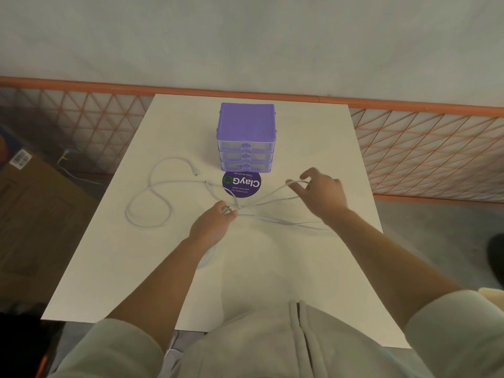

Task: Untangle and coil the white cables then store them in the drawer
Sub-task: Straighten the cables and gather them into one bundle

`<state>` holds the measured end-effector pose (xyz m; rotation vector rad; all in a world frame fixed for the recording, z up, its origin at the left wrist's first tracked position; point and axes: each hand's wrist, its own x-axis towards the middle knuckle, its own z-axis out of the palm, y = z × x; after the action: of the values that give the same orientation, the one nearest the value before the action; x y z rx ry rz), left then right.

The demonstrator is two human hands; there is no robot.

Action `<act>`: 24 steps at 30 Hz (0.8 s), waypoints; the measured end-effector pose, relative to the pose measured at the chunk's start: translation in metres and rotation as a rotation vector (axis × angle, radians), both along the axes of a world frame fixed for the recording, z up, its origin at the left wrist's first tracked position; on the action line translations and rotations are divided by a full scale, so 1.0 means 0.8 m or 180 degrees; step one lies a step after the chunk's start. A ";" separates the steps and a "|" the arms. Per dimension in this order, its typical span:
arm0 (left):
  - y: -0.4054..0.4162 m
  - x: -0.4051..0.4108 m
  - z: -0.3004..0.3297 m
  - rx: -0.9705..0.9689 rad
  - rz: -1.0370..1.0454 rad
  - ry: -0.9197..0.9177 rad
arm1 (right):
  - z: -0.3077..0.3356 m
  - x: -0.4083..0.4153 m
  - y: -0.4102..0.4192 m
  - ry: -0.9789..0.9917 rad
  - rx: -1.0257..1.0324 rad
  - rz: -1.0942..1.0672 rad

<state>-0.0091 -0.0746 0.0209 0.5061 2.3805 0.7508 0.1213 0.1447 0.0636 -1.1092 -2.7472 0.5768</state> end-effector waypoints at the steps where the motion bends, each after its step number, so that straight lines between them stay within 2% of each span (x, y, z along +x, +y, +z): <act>1: 0.002 0.000 0.000 0.0037 0.0023 -0.0019 | 0.009 -0.001 0.001 0.0160 -0.0431 -0.0214; 2: 0.005 0.000 0.002 0.0065 0.0052 -0.0031 | 0.018 -0.001 0.001 0.0268 -0.0639 -0.0324; 7: 0.011 -0.004 0.005 0.0070 0.0195 -0.0091 | 0.024 -0.004 0.010 0.0905 -0.0558 -0.0063; 11: 0.004 -0.003 -0.007 0.0135 0.0285 -0.0220 | 0.042 -0.001 0.019 0.1550 -0.1111 -0.0595; 14: 0.007 -0.005 -0.006 0.0269 0.0329 -0.0265 | 0.055 0.001 0.025 0.1504 -0.1873 -0.0786; 15: 0.008 -0.006 -0.005 0.0303 0.0354 -0.0284 | 0.057 0.001 0.023 0.1459 -0.1929 -0.0722; 21: 0.009 -0.008 -0.007 0.0309 0.0458 -0.0376 | 0.063 -0.005 0.007 0.1319 -0.0921 -0.0028; 24: 0.008 -0.006 -0.008 0.0272 0.0481 -0.0381 | 0.067 -0.008 0.009 0.1409 -0.0116 0.0266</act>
<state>-0.0136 -0.0681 0.0149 0.3089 2.3010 0.9268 0.1150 0.1517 0.1174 -0.7621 -2.4122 0.7790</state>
